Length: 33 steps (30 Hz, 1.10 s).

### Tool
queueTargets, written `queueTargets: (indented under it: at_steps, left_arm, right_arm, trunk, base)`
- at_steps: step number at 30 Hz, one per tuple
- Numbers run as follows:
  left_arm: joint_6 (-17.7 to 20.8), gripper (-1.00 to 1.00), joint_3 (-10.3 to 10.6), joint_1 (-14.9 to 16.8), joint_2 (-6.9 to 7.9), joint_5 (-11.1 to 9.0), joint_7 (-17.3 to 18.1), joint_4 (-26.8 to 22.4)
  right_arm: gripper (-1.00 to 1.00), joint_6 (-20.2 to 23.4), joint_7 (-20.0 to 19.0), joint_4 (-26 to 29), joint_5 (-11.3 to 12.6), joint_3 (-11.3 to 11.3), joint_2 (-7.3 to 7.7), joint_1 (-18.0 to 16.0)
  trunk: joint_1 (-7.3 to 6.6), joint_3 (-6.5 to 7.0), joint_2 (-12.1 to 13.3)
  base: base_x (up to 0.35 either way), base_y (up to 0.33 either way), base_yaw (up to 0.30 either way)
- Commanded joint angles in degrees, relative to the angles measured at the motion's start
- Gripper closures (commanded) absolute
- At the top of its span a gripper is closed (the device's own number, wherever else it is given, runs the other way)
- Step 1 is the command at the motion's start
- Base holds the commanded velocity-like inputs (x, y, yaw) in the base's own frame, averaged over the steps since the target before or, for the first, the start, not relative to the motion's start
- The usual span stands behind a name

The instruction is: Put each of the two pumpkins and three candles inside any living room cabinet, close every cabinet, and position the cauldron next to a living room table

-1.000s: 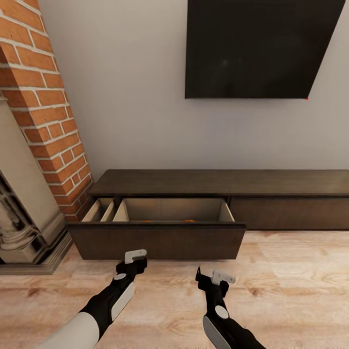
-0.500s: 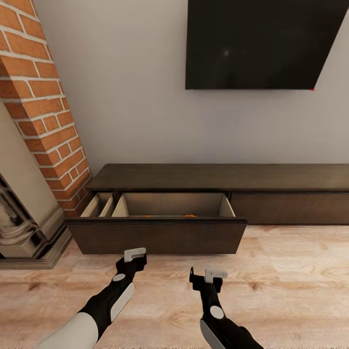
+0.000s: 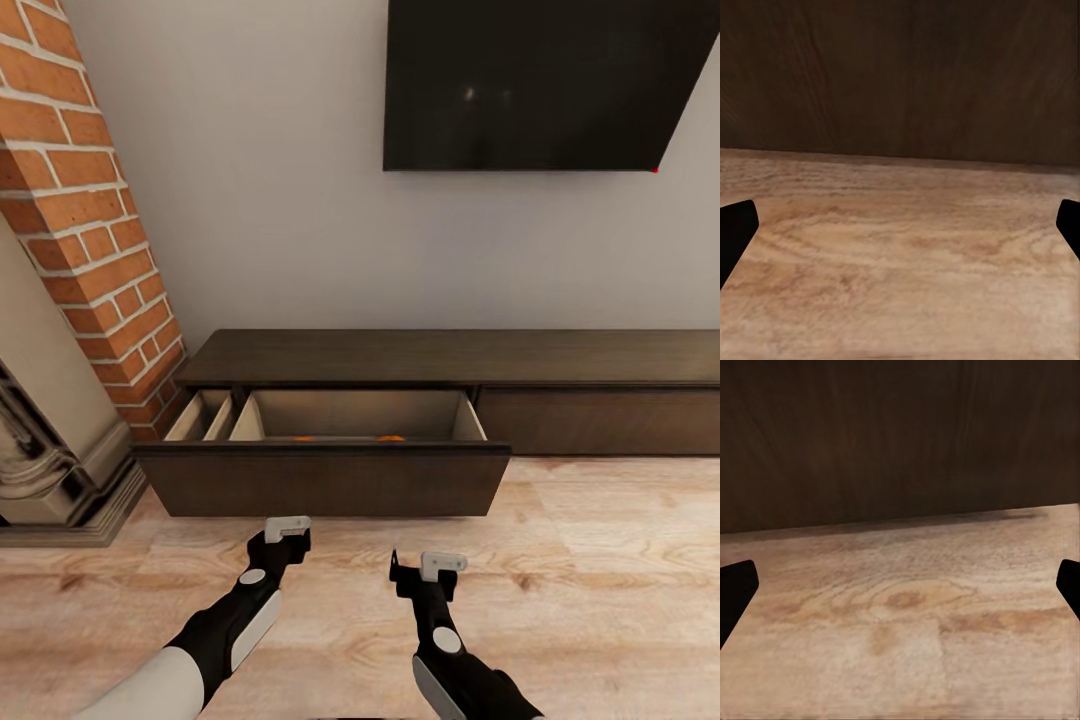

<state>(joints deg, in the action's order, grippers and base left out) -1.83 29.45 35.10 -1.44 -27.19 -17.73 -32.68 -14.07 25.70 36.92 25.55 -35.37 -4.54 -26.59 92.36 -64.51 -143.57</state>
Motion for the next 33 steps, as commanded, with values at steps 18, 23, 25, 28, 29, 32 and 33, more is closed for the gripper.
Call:
queueTargets:
  at_steps: [18,23,25,28,29,32,33]
  left_arm:
    - [0.41,-1.00,0.61,0.06,-0.13,-0.41,-0.55,-0.02]
    - [0.37,-1.00,0.61,0.06,-0.11,-0.48,-0.55,-0.02]
    - [0.23,-1.00,0.61,0.06,-0.08,-0.60,-0.55,-0.02]
    - [-0.07,-1.00,0.61,0.06,-0.06,-0.65,-0.50,-0.02]
    - [-0.12,-1.00,0.61,0.06,-0.06,-0.66,-0.50,-0.02]
    - [-0.17,-1.00,0.61,0.06,0.00,-0.67,-0.47,-0.02]
    - [-0.18,-1.00,0.61,0.06,0.01,-0.67,-0.47,-0.02]
  right_arm:
    - [-1.00,0.62,-0.03,0.03,0.58,-0.31,0.05,-0.22]
    - [-1.00,0.47,-0.03,0.00,0.63,-0.24,0.05,-0.22]
    - [-1.00,0.46,-0.03,-0.01,0.66,-0.23,0.05,-0.22]
    - [-1.00,0.45,-0.03,-0.01,0.71,-0.23,0.05,-0.22]
    - [-1.00,0.45,-0.03,-0.01,0.72,-0.22,0.05,-0.22]
    - [-1.00,0.41,-0.03,-0.01,0.73,-0.22,0.05,-0.22]
    - [-1.00,0.38,-0.03,-0.01,0.73,-0.22,0.05,-0.22]
  trunk:
    - [-0.01,-0.05,-0.02]
    - [-0.01,-0.05,-0.02]
    - [-0.01,-0.05,-0.02]
    - [-0.01,-0.05,-0.02]
    - [-0.01,-0.05,-0.02]
    - [0.04,-0.49,-0.05]
    - [0.07,-0.71,-0.06]
  base:
    - [0.241,0.069,0.000]
    - [0.229,0.087,0.000]
    - [0.061,0.020,0.000]
    - [0.021,0.007,0.000]
    - [0.008,0.003,0.000]
    - [0.004,0.001,0.000]
    - [0.002,0.001,0.000]
